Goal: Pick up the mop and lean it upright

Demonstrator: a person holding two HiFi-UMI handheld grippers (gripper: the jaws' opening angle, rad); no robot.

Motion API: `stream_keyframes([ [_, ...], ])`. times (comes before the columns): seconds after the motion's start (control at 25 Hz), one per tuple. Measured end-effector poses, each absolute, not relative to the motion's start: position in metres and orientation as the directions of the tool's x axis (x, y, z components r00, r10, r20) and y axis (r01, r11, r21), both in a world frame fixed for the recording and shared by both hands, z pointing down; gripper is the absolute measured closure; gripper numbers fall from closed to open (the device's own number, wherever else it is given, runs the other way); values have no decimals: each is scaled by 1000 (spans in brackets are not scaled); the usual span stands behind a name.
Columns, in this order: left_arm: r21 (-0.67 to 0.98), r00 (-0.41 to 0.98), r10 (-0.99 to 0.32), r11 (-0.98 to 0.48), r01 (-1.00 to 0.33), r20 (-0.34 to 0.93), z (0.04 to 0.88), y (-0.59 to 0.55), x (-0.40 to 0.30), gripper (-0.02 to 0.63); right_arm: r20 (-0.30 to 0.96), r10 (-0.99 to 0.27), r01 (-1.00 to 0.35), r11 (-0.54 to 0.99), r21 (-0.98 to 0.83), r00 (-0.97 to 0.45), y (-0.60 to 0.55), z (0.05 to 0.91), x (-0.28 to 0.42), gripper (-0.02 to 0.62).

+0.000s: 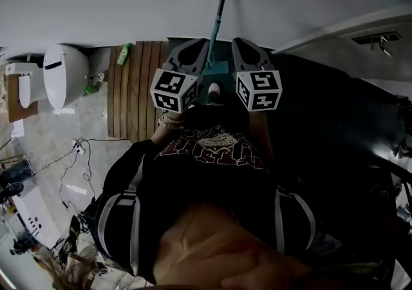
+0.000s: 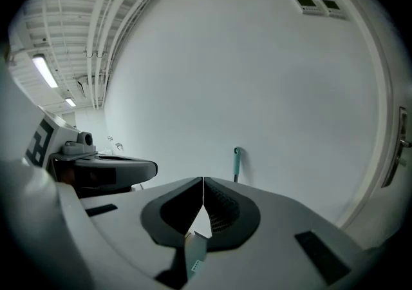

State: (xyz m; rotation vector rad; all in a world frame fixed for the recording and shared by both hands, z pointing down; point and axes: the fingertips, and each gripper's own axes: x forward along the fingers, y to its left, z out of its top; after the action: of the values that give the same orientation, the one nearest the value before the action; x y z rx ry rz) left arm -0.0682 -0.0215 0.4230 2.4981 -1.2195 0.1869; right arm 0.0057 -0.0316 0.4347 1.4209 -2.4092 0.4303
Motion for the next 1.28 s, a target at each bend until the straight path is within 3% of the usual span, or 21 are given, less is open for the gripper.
stream_keyframes([
  [0.56, 248, 533, -792, -476, -844, 296, 435, -78, -47, 560, 401, -738, -829, 547, -114, -542, -97, 446, 23, 575],
  [1.28, 224, 590, -741, -546, -807, 322, 441, -142, -35, 560, 409, -772, -868, 479, -131, -487, -145, 449, 33, 575],
])
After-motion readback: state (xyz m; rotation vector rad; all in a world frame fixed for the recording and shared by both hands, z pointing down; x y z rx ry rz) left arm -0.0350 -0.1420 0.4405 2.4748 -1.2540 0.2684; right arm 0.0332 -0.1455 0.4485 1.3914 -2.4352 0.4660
